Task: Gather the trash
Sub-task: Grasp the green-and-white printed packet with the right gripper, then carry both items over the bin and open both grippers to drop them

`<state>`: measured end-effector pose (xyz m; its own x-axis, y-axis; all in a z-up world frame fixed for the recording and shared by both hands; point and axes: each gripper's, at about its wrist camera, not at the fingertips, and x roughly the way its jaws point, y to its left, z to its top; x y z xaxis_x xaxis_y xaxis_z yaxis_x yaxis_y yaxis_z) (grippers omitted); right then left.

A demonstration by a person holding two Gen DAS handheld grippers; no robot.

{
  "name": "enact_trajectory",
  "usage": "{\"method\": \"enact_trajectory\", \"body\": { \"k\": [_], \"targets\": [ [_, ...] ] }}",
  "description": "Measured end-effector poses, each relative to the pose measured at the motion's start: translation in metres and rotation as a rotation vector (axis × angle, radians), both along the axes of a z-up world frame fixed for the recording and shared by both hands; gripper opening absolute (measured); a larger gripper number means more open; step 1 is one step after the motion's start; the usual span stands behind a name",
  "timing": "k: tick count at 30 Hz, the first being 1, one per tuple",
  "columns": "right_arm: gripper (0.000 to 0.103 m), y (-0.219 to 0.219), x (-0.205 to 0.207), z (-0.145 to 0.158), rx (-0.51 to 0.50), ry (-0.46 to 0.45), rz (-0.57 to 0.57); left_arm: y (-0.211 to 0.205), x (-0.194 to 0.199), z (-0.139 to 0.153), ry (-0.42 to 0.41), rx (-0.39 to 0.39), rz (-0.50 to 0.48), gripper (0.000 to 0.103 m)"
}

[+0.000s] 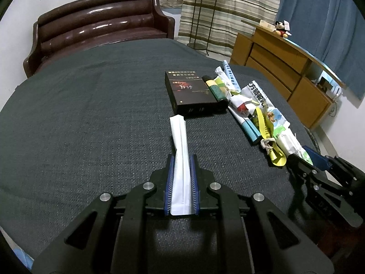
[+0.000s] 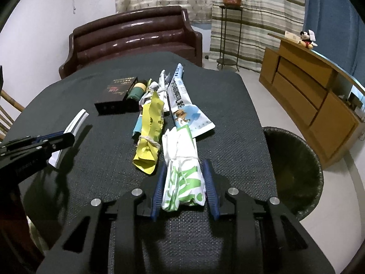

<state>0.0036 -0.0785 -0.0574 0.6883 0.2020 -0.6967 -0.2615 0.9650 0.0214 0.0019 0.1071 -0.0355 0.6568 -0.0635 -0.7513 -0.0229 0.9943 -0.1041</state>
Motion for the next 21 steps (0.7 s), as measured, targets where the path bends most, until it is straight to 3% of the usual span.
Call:
{"method": "enact_trajectory", "body": {
  "k": [9,21],
  "targets": [
    [0.034,-0.005,-0.012,0.021,0.021,-0.065,0.002,-0.005,-0.006,0.012,-0.034,-0.025,-0.024,0.014],
    [0.034,-0.076,0.006,0.043,0.027,-0.142,-0.187,-0.065,0.016,0.032,-0.102,-0.056,-0.163,0.014]
  ]
}}
